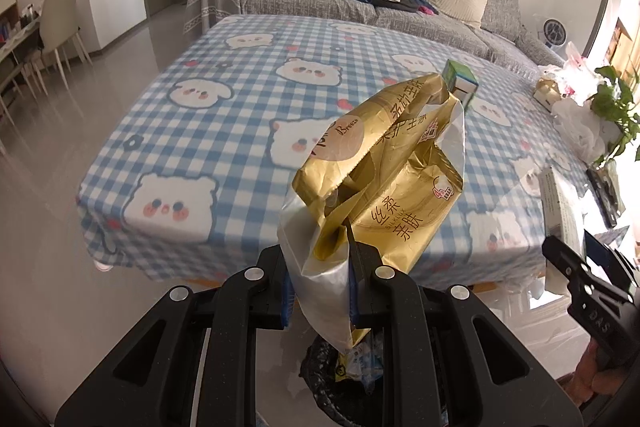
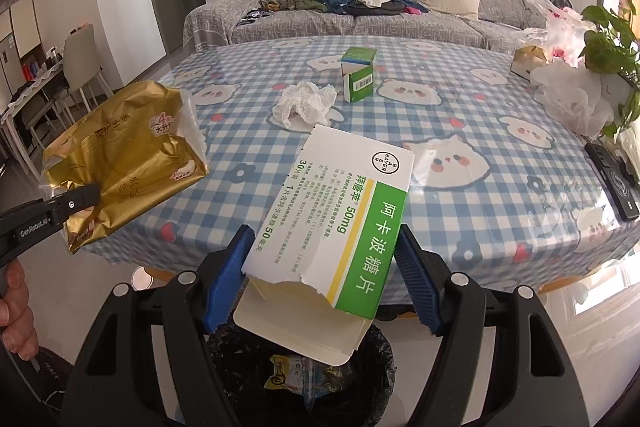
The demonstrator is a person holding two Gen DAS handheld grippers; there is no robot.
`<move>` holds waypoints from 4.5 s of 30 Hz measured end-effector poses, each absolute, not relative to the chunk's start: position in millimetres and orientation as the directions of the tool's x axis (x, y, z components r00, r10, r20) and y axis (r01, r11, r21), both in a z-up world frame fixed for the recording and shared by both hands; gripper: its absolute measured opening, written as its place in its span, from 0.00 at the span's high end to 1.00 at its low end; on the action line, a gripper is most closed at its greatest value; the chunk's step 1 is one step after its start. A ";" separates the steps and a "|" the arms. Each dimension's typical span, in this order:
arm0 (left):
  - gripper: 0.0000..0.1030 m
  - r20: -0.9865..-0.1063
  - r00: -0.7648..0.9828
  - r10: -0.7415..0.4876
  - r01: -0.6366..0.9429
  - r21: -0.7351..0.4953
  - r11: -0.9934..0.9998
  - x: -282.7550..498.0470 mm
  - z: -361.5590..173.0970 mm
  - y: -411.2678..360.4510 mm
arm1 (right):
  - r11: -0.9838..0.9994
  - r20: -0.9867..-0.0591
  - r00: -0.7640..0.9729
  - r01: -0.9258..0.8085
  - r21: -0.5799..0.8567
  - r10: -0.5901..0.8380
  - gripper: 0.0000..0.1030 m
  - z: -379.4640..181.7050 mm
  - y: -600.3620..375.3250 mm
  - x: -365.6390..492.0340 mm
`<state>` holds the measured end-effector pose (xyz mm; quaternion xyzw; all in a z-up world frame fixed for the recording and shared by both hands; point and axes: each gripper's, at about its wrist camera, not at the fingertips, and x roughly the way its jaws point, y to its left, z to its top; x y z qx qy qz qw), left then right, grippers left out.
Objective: Collect trash
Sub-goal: 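Carry the gold wrapper and medicine box with both tools over the trash bin, then open the right tool to drop the medicine box into the bin, then lower the gold wrapper into the bin and open the left tool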
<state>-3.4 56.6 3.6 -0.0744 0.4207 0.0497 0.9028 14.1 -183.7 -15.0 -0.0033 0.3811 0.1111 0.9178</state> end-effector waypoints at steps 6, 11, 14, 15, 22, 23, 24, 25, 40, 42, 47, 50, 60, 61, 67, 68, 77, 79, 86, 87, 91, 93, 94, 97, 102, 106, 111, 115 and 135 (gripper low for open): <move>0.82 -0.770 0.638 0.010 -0.140 -0.103 0.985 -34.8 -9.3 53.8 | 0.976 -0.699 0.686 -0.205 0.078 0.200 0.34 -17.8 -186.0 3.6; 0.82 -0.763 0.646 0.026 -0.138 -0.082 0.987 -57.1 -13.6 52.2 | 0.975 -0.704 0.681 -0.209 0.076 0.200 0.34 -22.9 -184.9 -9.6; 0.82 -0.767 0.641 0.018 -0.135 -0.089 0.987 -67.7 -18.6 53.0 | 0.974 -0.709 0.675 -0.210 0.081 0.204 0.34 -27.1 -185.5 -18.0; 0.82 -0.769 0.640 0.018 -0.136 -0.090 0.987 -70.7 -20.1 53.3 | 0.974 -0.711 0.673 -0.210 0.081 0.204 0.34 -28.9 -185.6 -20.9; 0.82 -0.787 0.617 0.008 -0.145 -0.104 0.984 -92.2 -37.9 56.7 | 0.976 -0.723 0.661 -0.204 0.082 0.199 0.34 -40.6 -186.6 -38.4; 0.82 -0.792 0.610 0.010 -0.150 -0.103 0.983 -95.8 -42.8 57.8 | 0.976 -0.726 0.659 -0.202 0.080 0.196 0.34 -42.4 -186.6 -40.3; 0.82 -0.796 0.605 0.011 -0.152 -0.102 0.983 -97.8 -46.0 58.3 | 0.976 -0.727 0.659 -0.200 0.080 0.194 0.34 -44.1 -186.4 -41.7; 0.82 -0.802 0.597 0.009 -0.155 -0.105 0.982 -99.8 -49.8 59.4 | 0.977 -0.727 0.659 -0.198 0.079 0.192 0.34 -46.4 -186.0 -43.4; 0.82 -0.853 0.522 0.019 -0.195 -0.097 0.976 -111.0 -98.1 71.8 | 0.972 -0.778 0.597 -0.225 0.070 0.195 0.34 -104.8 -162.6 -44.5; 0.82 -0.859 0.512 0.026 -0.204 -0.092 0.975 -110.4 -104.8 75.0 | 0.970 -0.788 0.580 -0.226 0.086 0.205 0.34 -113.7 -160.3 -41.9; 0.82 -0.867 0.498 0.033 -0.215 -0.087 0.973 -106.2 -118.0 76.9 | 0.968 -0.803 0.558 -0.234 0.091 0.210 0.34 -132.1 -152.3 -38.4; 0.82 -0.869 0.494 0.033 -0.215 -0.086 0.973 -103.4 -124.3 75.6 | 0.968 -0.820 0.534 -0.232 0.095 0.208 0.33 -144.7 -148.4 -35.3; 0.82 -0.881 0.471 0.040 -0.230 -0.079 0.970 -97.6 -136.6 75.1 | 0.965 -0.866 0.470 -0.258 0.049 0.169 0.33 -184.9 -132.7 -24.4; 0.82 -0.882 0.470 0.040 -0.230 -0.079 0.970 -97.7 -137.4 75.0 | 0.965 -0.870 0.465 -0.259 0.044 0.165 0.33 -189.4 -131.9 -25.5; 0.82 -0.891 0.451 0.048 -0.236 -0.067 0.969 -94.2 -148.5 76.2 | 0.962 -0.885 0.439 -0.271 0.033 0.154 0.32 -209.7 -126.1 -25.4; 0.82 -0.895 0.444 0.050 -0.239 -0.064 0.969 -93.2 -151.1 76.5 | 0.962 -0.886 0.438 -0.271 0.032 0.153 0.32 -212.2 -125.7 -25.2; 0.82 -0.896 0.440 0.052 -0.238 -0.060 0.970 -91.4 -153.0 70.2 | 0.974 -0.884 0.451 -0.225 0.021 0.123 0.09 -213.7 -133.9 -26.0; 0.82 -0.897 0.438 0.054 -0.243 -0.060 0.968 -92.1 -152.3 68.9 | 0.977 -0.883 0.453 -0.213 0.026 0.122 0.08 -208.7 -139.3 -27.2; 0.82 -0.888 0.458 0.034 -0.199 -0.065 0.978 -92.1 -146.1 49.1 | 0.982 -0.861 0.497 -0.186 0.021 0.112 0.08 -183.2 -167.3 -33.8; 0.82 -0.889 0.457 0.030 -0.194 -0.067 0.979 -90.7 -146.9 47.5 | 0.984 -0.860 0.499 -0.177 0.020 0.108 0.08 -182.1 -172.0 -34.3; 0.82 -0.891 0.454 0.014 -0.169 -0.071 0.983 -86.3 -147.5 31.0 | 0.990 -0.861 0.501 -0.138 0.020 0.087 0.08 -180.8 -194.4 -32.5; 0.82 -0.893 0.451 0.005 -0.143 -0.066 0.987 -82.9 -148.7 17.2 | 0.992 -0.859 0.506 -0.124 0.018 0.079 0.08 -178.6 -206.9 -33.6; 0.82 -0.893 0.450 0.001 -0.132 -0.066 0.989 -80.9 -149.6 11.5 | 0.994 -0.858 0.508 -0.110 0.019 0.072 0.08 -177.6 -214.5 -33.2; 0.82 -0.893 0.449 -0.010 -0.104 -0.064 0.993 -74.3 -152.4 -4.1 | 0.997 -0.860 0.508 -0.071 0.022 0.055 0.08 -177.6 -233.3 -32.4; 0.82 -0.896 0.444 -0.015 -0.050 -0.041 0.998 -63.0 -162.7 -28.8 | 0.999 -0.859 0.510 -0.039 0.021 0.038 0.08 -173.8 -254.8 -32.5; 0.82 -0.896 0.444 -0.017 -0.021 -0.029 0.999 -54.9 -171.8 -44.1 | 1.000 -0.862 0.507 -0.031 0.000 0.016 0.08 -176.1 -264.1 -31.2; 0.82 -0.897 0.440 -0.024 0.008 -0.023 1.000 -47.0 -183.6 -59.1 | 1.000 -0.866 0.501 -0.018 -0.003 0.006 0.08 -180.6 -271.2 -30.2; 0.82 -0.905 0.425 -0.021 0.024 -0.012 1.000 -43.2 -195.6 -70.5 | 1.000 -0.872 0.490 0.000 -0.004 -0.003 0.08 -183.1 -277.1 -30.6; 0.31 -0.890 0.454 0.033 -0.005 0.035 0.999 -36.0 -196.8 -75.2 | 0.997 -0.879 0.475 0.081 -0.009 -0.046 0.08 -188.4 -293.9 -31.1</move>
